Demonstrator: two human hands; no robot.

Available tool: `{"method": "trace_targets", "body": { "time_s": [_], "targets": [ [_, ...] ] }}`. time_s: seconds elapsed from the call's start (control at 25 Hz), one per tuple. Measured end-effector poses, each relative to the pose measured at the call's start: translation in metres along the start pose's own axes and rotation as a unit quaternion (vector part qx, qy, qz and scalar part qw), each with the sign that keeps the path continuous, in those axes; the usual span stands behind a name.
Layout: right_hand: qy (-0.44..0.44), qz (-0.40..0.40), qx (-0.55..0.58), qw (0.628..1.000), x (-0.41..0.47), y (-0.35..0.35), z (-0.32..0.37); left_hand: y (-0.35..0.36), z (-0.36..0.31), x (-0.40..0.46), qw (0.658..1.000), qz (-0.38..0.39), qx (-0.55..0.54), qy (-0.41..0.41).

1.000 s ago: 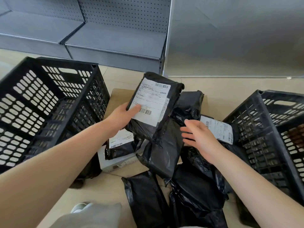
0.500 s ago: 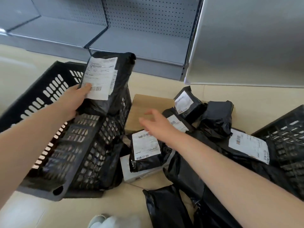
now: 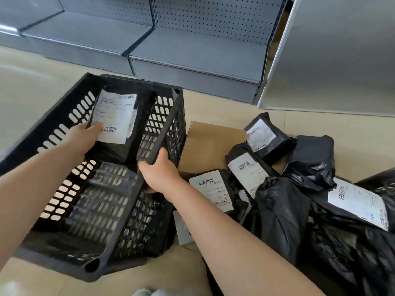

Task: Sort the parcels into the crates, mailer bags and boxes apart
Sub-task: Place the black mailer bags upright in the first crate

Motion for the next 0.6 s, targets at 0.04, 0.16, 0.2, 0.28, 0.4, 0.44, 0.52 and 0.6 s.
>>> {"method": "trace_targets", "body": {
  "time_s": [0.04,0.16,0.2,0.28,0.4,0.44,0.52,0.6],
  "targets": [
    [0.001,0.002,-0.013,1.0,0.0,0.0,0.0,-0.001,0.006,0.003,1.0,-0.002,0.012,-0.012],
    [-0.006,-0.01,-0.049,0.999,-0.005,0.001,0.004,0.004,0.022,0.007,0.999,0.006,0.038,-0.038],
    [-0.005,-0.012,-0.053,0.998,-0.008,0.001,0.005,0.007,0.027,0.009,0.998,0.01,0.048,-0.041],
    [-0.007,-0.017,-0.058,0.998,-0.015,0.002,0.005,0.016,0.038,0.009,0.997,0.022,0.057,-0.048],
    [-0.009,-0.005,-0.06,0.998,-0.034,0.011,-0.004,0.03,0.05,0.004,0.994,0.049,0.072,-0.062],
    [-0.01,0.0,-0.051,0.999,-0.041,0.015,-0.008,0.035,0.056,0.004,0.993,0.055,0.073,-0.069],
    [-0.007,-0.003,-0.03,1.0,-0.052,0.022,-0.015,0.042,0.065,-0.001,0.991,0.072,0.077,-0.079],
    [-0.002,-0.006,-0.017,1.0,-0.054,0.026,-0.019,0.049,0.076,-0.006,0.99,0.076,0.083,-0.088]
  ]
}}
Point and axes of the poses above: each hand's wrist, its own x-axis towards the middle knuckle, its own y-axis out of the palm, z = x × y, the point moved 5 cm from there along x, towards the middle knuckle, and after that the axes turned 12 degrees about -x, right-handed, at the moved point
